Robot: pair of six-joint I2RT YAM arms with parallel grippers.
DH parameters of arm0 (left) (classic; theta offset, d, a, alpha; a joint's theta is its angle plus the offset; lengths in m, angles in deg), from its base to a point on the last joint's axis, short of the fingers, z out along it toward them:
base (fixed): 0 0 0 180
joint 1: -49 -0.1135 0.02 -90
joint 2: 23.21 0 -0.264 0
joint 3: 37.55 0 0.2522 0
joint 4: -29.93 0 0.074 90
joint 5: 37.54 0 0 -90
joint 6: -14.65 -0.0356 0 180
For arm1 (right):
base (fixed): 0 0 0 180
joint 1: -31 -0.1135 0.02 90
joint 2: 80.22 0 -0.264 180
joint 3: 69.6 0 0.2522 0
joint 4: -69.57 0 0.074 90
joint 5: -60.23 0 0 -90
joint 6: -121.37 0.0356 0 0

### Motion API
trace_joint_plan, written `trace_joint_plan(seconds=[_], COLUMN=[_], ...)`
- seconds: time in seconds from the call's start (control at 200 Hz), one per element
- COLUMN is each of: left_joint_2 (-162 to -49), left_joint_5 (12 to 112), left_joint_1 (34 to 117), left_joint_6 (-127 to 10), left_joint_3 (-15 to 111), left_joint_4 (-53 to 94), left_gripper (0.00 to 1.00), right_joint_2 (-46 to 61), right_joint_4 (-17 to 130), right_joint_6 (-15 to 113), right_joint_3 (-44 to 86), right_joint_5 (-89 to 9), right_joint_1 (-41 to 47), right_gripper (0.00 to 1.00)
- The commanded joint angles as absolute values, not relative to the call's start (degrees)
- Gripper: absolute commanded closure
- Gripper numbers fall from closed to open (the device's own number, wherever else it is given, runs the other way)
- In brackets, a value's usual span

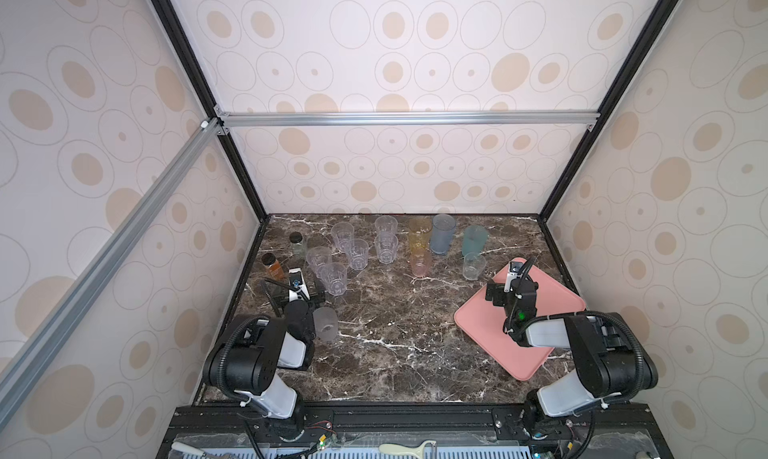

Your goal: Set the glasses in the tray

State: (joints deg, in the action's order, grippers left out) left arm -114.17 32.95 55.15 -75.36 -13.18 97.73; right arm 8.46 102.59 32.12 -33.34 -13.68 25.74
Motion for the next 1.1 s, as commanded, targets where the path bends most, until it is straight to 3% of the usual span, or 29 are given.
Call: trace_joint_plan(seconds=[0.0,1.095], left_joint_2=[-114.2,-114.3], left_joint_5=[33.1,33.1], left_joint_1=[55.1,55.0], left_joint_6=[-75.3,-75.3], left_joint_3=[-13.0,-13.0], left_joint_4=[98.8,99.0], left_gripper=[0.01,0.01], right_joint_2=[8.1,8.0], right_joint_4=[104.1,103.3], right_joint_6=[31.4,31.9], right_joint_3=[-32.7,-32.4], right_joint_5=[-13.9,-15.3], right_joint_1=[25.5,26.4], right_gripper=[0.00,0.00])
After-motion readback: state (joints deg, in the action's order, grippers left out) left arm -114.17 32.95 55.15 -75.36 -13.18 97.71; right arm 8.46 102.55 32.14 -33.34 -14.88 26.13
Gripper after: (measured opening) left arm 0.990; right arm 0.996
